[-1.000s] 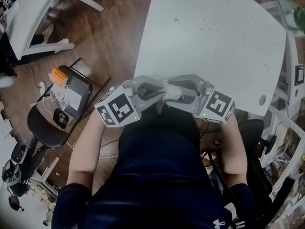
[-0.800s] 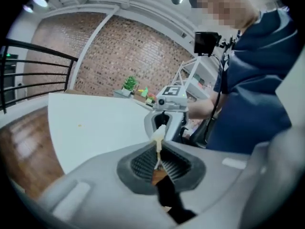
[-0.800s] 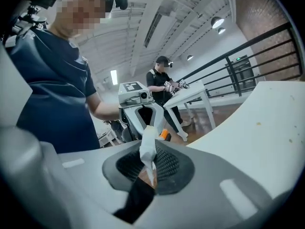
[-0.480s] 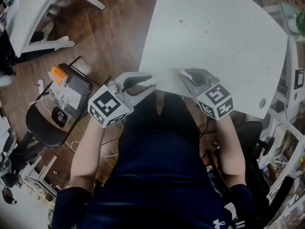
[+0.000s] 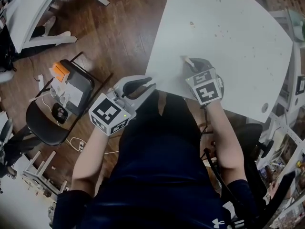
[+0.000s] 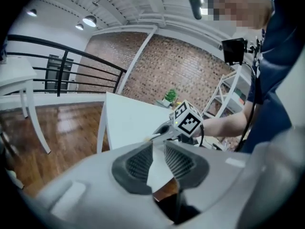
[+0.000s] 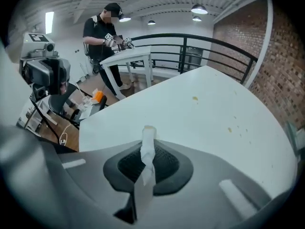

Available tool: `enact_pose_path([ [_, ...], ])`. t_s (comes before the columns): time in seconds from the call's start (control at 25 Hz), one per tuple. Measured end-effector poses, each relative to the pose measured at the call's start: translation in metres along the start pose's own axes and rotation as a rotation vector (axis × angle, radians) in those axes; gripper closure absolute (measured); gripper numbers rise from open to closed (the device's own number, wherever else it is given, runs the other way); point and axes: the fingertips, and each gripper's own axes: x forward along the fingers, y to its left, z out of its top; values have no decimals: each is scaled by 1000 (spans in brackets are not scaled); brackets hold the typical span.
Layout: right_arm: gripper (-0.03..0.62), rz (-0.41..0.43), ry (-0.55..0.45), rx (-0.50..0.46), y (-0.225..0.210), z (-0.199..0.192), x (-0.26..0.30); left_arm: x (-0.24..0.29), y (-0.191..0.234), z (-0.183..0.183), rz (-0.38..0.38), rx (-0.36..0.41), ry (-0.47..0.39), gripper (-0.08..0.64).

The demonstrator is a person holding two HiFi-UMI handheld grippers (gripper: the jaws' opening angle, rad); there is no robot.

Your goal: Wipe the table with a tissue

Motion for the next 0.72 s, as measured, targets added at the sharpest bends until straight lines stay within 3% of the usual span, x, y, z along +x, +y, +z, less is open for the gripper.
enact_pose_path([
  [0.32, 572, 69, 13, -157, 44, 6, 3, -4, 6, 4, -11, -13, -10, 495],
  [0.56, 572, 189, 51, -169, 84, -14, -2, 3, 4, 9, -29, -14, -13, 500],
  [0.72, 572, 199, 44, -199, 93, -16, -2, 6, 0, 10, -33, -20, -18, 504],
])
